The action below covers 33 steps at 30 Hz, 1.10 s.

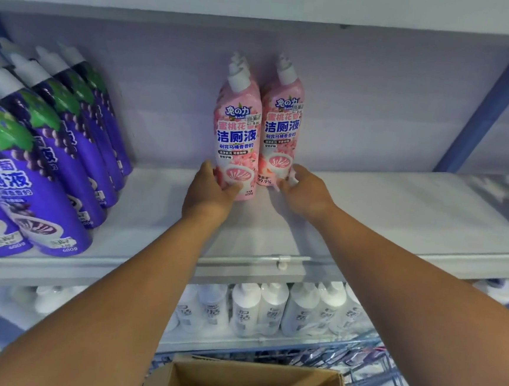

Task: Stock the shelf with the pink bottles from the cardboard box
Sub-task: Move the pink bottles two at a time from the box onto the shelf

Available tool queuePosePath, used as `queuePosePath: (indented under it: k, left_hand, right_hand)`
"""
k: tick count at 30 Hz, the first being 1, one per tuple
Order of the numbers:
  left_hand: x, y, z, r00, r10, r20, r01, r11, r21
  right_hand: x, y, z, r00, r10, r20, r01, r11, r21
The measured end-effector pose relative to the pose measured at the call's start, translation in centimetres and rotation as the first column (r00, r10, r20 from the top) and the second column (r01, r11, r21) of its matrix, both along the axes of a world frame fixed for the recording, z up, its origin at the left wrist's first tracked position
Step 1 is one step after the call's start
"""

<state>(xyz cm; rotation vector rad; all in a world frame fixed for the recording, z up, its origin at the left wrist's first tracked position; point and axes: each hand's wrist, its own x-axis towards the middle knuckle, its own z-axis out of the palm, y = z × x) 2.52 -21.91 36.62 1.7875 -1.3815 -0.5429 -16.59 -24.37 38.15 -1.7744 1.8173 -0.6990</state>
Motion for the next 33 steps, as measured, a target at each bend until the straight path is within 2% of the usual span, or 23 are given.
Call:
queuePosePath:
  k: [2, 5, 8, 11, 14, 18, 24, 27, 33]
  left_hand:
    - [0.0, 1.0, 0.1, 0.991, -0.002, 0.132, -0.007, 0.997, 0.07]
    - [-0.4, 3.1, 0.6, 0.936, -0.102, 0.336, 0.032, 0.977, 0.209]
    - [-0.6, 5.8, 1.6, 0.839, -0.165, 0.519, 0.082, 0.98, 0.179]
    - [-1.1, 9.1, 2.9, 0.777, -0.165, 0.607, 0.08, 0.983, 0.165]
    - [-1.7, 12.6, 3.3, 0.757, -0.202, 0.621, 0.103, 0.976, 0.192]
    - [-2.4, 17.4, 2.2, 0.798, -0.203, 0.568, 0.102, 0.974, 0.204]
    - [-3.8, 24.7, -1.2, 0.807, -0.21, 0.553, 0.101, 0.97, 0.221]
    - [-3.8, 26.8, -3.3, 0.788, -0.241, 0.567, 0.1, 0.958, 0.268]
    - [-2.6, 28.5, -7.5, 0.815, -0.279, 0.507, 0.124, 0.94, 0.318]
  right_hand:
    - [-0.1, 1.6, 0.4, 0.987, 0.077, -0.137, -0.078, 0.997, 0.004]
    - [-0.3, 4.0, 0.7, 0.932, 0.133, -0.337, -0.138, 0.99, 0.01]
    - [-0.7, 6.6, 1.1, 0.881, 0.153, -0.447, -0.16, 0.987, 0.023]
    - [-1.3, 9.7, 1.3, 0.851, 0.168, -0.498, -0.18, 0.983, 0.024]
    - [-2.1, 12.6, 1.1, 0.837, 0.195, -0.511, -0.217, 0.976, 0.016]
    - [-3.7, 16.8, -0.1, 0.831, 0.235, -0.504, -0.268, 0.963, 0.008]
    - [-6.0, 23.3, -3.7, 0.848, 0.294, -0.442, -0.341, 0.94, -0.03]
    - [-6.1, 25.5, -5.7, 0.803, 0.341, -0.489, -0.386, 0.923, 0.01]
    - [-4.2, 27.8, -9.9, 0.755, 0.399, -0.52, -0.391, 0.911, 0.131]
